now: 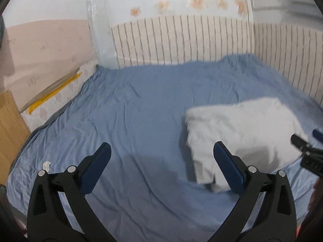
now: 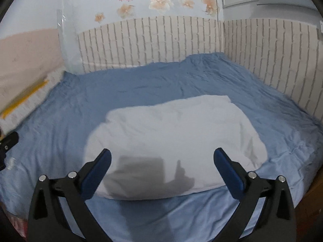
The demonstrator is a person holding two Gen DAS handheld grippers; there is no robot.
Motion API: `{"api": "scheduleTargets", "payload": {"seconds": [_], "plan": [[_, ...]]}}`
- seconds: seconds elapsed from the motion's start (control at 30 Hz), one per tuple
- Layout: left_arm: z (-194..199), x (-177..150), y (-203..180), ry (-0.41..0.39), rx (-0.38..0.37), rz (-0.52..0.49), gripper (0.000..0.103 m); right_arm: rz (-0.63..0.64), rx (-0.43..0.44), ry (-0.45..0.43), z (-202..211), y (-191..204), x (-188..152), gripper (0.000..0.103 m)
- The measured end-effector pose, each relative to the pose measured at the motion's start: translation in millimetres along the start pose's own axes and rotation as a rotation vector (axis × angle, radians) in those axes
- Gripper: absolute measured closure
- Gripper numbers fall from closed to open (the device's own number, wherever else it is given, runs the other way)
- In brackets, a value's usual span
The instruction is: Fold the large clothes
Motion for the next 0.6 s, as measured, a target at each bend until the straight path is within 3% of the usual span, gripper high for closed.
{"api": "scheduleTargets", "payload": {"seconds": [0.3,0.5,0.6], "plan": [[24,33,11,-0.095,-0.096,0.082,0.003,0.064,-0.053,-0.074,22,12,28,0.002],[32,45,4,-0.151,-0.089,-0.048,0.003,0.068,-0.073,-0.082,22,12,38,0.002],[33,46,2,-0.158,-0.118,-0.048,0.003,0.073,-0.089,-0.083,20,10,39,0.002]]}}
Point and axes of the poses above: each gripper's, at about its wrist camera, not at the fingertips, and z roughly against the way its jaws point, y to its left, x to its top, the point moved 10 cm from there along -z, roughly the way its jaws point, and after that the axes turned 4 degrees about -z, right-handed, at the moved point
